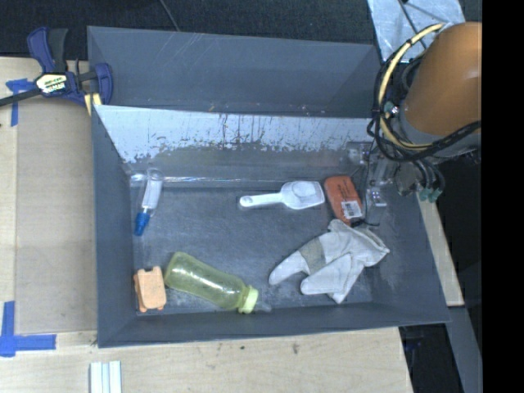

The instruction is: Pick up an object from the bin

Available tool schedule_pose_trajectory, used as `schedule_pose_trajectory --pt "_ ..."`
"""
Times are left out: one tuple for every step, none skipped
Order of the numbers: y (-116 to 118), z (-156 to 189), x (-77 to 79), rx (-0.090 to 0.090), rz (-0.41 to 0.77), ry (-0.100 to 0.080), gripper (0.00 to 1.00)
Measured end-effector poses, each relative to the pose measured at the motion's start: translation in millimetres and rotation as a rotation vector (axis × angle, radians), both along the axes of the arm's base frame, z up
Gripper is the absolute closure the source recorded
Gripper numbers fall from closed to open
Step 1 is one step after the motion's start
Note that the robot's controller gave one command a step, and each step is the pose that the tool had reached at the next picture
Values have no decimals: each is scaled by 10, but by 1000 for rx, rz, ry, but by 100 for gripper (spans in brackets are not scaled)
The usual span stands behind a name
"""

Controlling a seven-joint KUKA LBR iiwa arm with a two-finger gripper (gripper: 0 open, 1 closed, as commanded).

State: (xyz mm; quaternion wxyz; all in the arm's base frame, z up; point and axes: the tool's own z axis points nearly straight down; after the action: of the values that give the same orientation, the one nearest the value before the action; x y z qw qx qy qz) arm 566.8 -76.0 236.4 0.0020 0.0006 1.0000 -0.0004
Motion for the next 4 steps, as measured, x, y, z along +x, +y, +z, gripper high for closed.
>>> schedule_pose_trajectory --pt "106 -513 116 -1 26 -7 0" --pt "251 -1063 -61 0 36 0 0" --pt "191 -1486 -46 0 45 0 0" --pt "217 -1643 -141 0 23 -3 100"
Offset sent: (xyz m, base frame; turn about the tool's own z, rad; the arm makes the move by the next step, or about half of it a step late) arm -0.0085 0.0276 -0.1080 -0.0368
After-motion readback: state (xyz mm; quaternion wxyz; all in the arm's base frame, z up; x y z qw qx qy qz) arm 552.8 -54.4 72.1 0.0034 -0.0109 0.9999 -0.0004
